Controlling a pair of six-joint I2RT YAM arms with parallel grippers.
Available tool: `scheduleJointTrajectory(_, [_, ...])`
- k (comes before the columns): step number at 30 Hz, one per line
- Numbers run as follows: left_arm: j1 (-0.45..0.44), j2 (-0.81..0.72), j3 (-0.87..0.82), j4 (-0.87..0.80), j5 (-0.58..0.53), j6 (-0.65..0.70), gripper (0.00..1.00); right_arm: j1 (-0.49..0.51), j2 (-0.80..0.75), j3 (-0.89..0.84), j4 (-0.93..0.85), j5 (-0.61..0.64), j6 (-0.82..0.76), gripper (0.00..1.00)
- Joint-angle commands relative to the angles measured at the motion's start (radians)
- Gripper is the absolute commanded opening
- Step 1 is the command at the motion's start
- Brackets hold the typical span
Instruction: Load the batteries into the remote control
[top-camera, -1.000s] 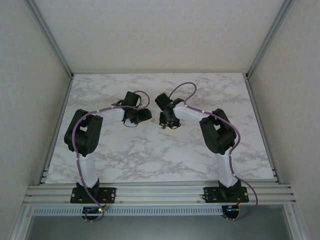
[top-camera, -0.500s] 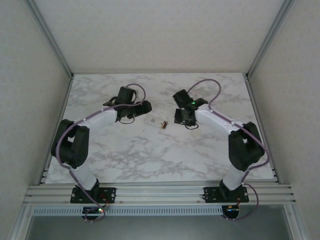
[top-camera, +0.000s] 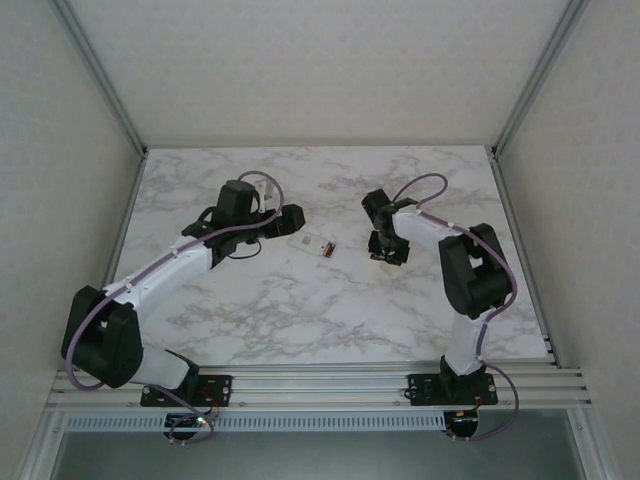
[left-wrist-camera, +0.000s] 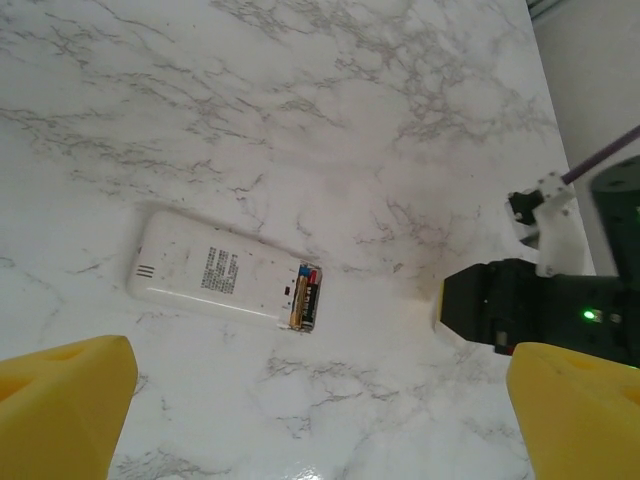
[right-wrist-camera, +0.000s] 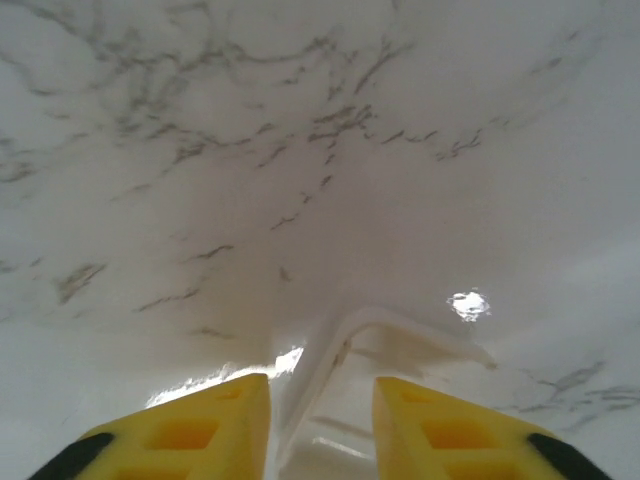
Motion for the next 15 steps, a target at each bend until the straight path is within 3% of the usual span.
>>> scheduleJointTrajectory(1, [-0.003,-0.033,-0.021,0.01,0.0,0.035,0.96,-0.007,0.031,-0.001,0.012,-0.011,0.03,0.17])
scheduleJointTrajectory(4, [-0.005,-0.052,-0.035,0.032,0.025,0.048,0.97,-0.007,-0.025,-0.024,0.049,-0.055,0.027,0.01])
scheduleJointTrajectory(7, [-0.012,-0.091,-0.07,0.119,0.101,0.105,0.97,-0.007,-0.165,-0.065,0.138,-0.179,0.011,0.0])
scheduleJointTrajectory(11, [-0.072,-0.166,-0.141,0.319,0.188,0.282,1.0,-0.007,-0.349,-0.113,0.361,-0.513,-0.041,0.0])
scheduleJointTrajectory(13, [-0.139,-0.21,-0.202,0.448,0.165,0.414,0.99,-0.009,-0.409,-0.117,0.451,-0.676,-0.059,0.0])
scheduleJointTrajectory(15, [-0.207,-0.245,-0.259,0.54,0.075,0.599,0.97,-0.012,-0.445,-0.09,0.456,-0.806,-0.097,0.0])
